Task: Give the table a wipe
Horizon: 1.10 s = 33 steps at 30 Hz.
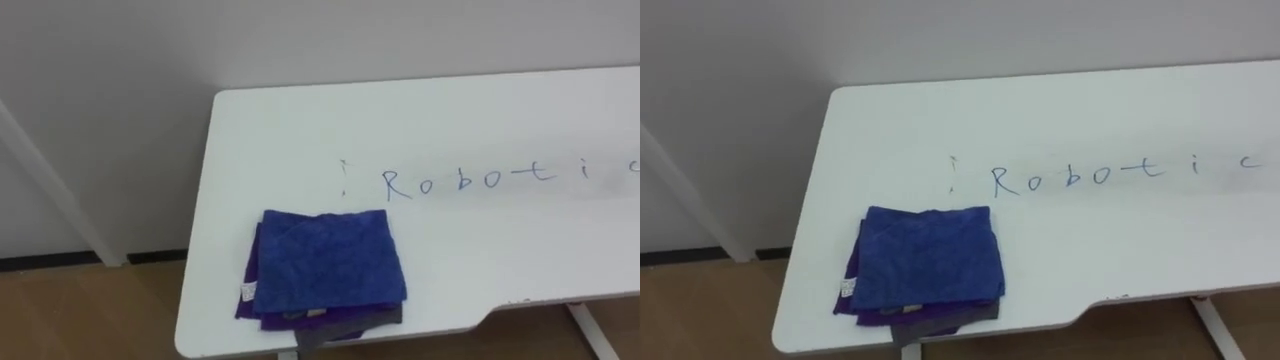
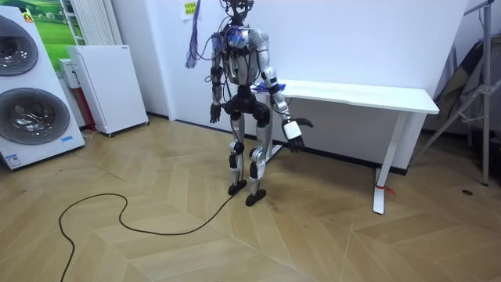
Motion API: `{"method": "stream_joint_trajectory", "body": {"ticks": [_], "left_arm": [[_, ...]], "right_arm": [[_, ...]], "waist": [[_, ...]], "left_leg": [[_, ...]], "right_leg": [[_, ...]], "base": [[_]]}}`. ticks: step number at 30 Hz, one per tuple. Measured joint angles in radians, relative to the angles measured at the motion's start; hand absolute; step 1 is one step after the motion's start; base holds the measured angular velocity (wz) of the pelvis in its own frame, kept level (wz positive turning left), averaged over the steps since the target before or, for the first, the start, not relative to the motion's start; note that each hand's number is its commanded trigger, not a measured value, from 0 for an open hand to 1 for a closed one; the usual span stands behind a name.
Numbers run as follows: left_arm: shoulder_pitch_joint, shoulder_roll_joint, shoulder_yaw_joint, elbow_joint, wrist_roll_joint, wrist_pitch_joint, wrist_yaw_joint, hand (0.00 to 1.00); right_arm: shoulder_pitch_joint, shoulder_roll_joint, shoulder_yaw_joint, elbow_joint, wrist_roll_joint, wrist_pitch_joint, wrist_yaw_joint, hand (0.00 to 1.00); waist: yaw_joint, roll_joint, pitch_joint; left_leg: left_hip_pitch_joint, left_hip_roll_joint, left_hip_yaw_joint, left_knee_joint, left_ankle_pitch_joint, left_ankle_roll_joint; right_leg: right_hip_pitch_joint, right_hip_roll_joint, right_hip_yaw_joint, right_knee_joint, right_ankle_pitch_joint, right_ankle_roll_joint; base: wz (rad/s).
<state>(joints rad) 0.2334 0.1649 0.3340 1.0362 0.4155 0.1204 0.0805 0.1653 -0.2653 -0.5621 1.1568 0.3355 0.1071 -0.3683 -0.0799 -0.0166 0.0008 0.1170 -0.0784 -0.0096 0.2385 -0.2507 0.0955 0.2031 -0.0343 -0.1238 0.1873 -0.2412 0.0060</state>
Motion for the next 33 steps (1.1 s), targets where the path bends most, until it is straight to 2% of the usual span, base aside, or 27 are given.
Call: {"method": "stream_joint_trajectory", "body": {"ticks": [3, 8, 9, 10, 13, 14, 15, 19, 22, 26, 27, 30, 33], "left_arm": [[-0.002, 0.012, 0.011, -0.033, -0.035, -0.004, 0.0, 0.0], [-0.01, 0.03, -0.012, -0.036, -0.07, -0.017, 0.001, 0.0], [-0.01, 0.032, -0.019, -0.036, -0.07, -0.017, 0.0, 0.0], [-0.01, 0.031, -0.027, -0.039, -0.072, -0.016, -0.001, 0.0], [-0.015, 0.032, -0.073, -0.057, -0.094, -0.017, -0.002, 0.0], [-0.019, 0.032, -0.079, -0.056, -0.094, -0.018, -0.002, 0.0], [-0.018, 0.031, -0.088, -0.056, -0.096, -0.021, -0.003, 0.0], [-0.017, 0.03, -0.124, -0.056, -0.097, -0.039, -0.006, 0.0], [-0.014, 0.03, -0.126, -0.057, -0.097, -0.039, -0.005, 0.0], [0.004, 0.029, -0.153, -0.084, -0.097, -0.04, 0.001, 0.0], [0.004, 0.029, -0.165, -0.084, -0.096, -0.04, 0.004, 0.0], [0.0, 0.027, -0.184, -0.086, -0.096, -0.044, 0.003, 0.0], [0.003, 0.03, -0.205, -0.086, -0.098, -0.057, -0.001, 0.0]], "right_arm": [[-0.018, -0.024, -0.03, -0.087, 0.014, -0.014, -0.091, 0.0], [-0.064, -0.043, -0.005, -0.227, -0.031, -0.029, -0.196, 0.0], [-0.076, -0.043, 0.014, -0.259, -0.081, -0.032, -0.218, 0.0], [-0.078, -0.042, 0.032, -0.309, -0.138, -0.031, -0.235, 0.0], [-0.077, -0.038, 0.1, -0.507, -0.298, -0.043, -0.276, 0.0], [-0.076, -0.037, 0.115, -0.54, -0.339, -0.045, -0.28, 0.0], [-0.077, -0.036, 0.14, -0.594, -0.436, -0.054, -0.286, 0.0], [-0.073, -0.033, 0.222, -0.775, -0.729, -0.077, -0.298, 0.0], [-0.064, -0.032, 0.278, -0.894, -0.856, -0.108, -0.298, 0.0], [-0.066, -0.033, 0.359, -0.973, -0.918, -0.131, -0.297, 0.0], [-0.067, -0.034, 0.391, -0.98, -0.936, -0.132, -0.293, 0.0], [-0.068, -0.036, 0.456, -1.015, -0.992, -0.131, -0.241, 0.0], [-0.068, -0.042, 0.507, -1.06, -1.018, -0.139, -0.192, 0.0]], "waist": [[0.001, -0.007, -0.0009], [0.003, -0.028, 0.0011], [0.006, -0.032, 0.0036], [0.01, -0.037, 0.0022], [0.017, -0.032, 0.0021], [0.02, -0.031, 0.0023], [0.031, -0.023, -0.0023], [0.063, -0.017, -0.0038], [0.087, -0.014, -0.0031], [0.109, -0.014, -0.0027], [0.116, -0.015, 0.0002], [0.137, -0.014, 0.0025], [0.143, -0.015, 0.0031]], "left_leg": [[-0.002, 0.002, 0.01, -0.002, 0.0, 0.0], [-0.003, 0.004, 0.015, -0.004, 0.0, 0.0], [-0.003, 0.004, 0.014, -0.006, 0.0, 0.0], [-0.009, 0.004, 0.017, -0.004, 0.0, 0.0], [-0.039, 0.005, 0.02, 0.002, 0.0, 0.0], [-0.041, 0.005, 0.022, 0.001, 0.0, 0.0], [-0.041, 0.007, 0.026, 0.001, 0.0, 0.0], [-0.037, 0.009, 0.032, 0.002, 0.001, 0.0], [-0.033, 0.01, 0.032, 0.001, 0.001, 0.0], [-0.031, 0.009, 0.028, -0.001, 0.001, 0.0], [-0.026, 0.008, 0.023, -0.001, 0.001, 0.0], [-0.028, 0.008, 0.01, -0.001, 0.001, -0.001], [-0.036, 0.005, -0.002, 0.002, 0.002, -0.002]], "right_leg": [[-0.01, 0.002, 0.016, 0.005, 0.0, 0.001], [-0.011, 0.002, 0.009, 0.007, 0.001, 0.001], [-0.013, 0.003, 0.011, 0.007, 0.001, 0.001], [-0.018, 0.002, 0.009, 0.006, 0.001, 0.001], [-0.048, 0.003, 0.01, 0.01, 0.003, 0.003], [-0.051, 0.003, 0.009, 0.012, 0.003, 0.003], [-0.054, 0.004, 0.007, 0.015, 0.003, 0.003], [-0.055, 0.002, -0.018, 0.014, 0.003, 0.003], [-0.052, 0.003, -0.018, 0.013, 0.003, 0.003], [-0.037, 0.001, -0.034, -0.002, 0.003, 0.003], [-0.031, 0.001, -0.041, -0.002, 0.003, 0.003], [-0.03, 0.002, -0.043, -0.002, 0.003, 0.003], [-0.029, 0.0, -0.056, -0.002, 0.003, 0.003]], "base": [[-0.12], [0.0], [0.0], [0.0], [-0.01], [-0.08], [-0.06], [-0.05], [0.01], [0.13], [0.13], [0.11], [0.16]]}}
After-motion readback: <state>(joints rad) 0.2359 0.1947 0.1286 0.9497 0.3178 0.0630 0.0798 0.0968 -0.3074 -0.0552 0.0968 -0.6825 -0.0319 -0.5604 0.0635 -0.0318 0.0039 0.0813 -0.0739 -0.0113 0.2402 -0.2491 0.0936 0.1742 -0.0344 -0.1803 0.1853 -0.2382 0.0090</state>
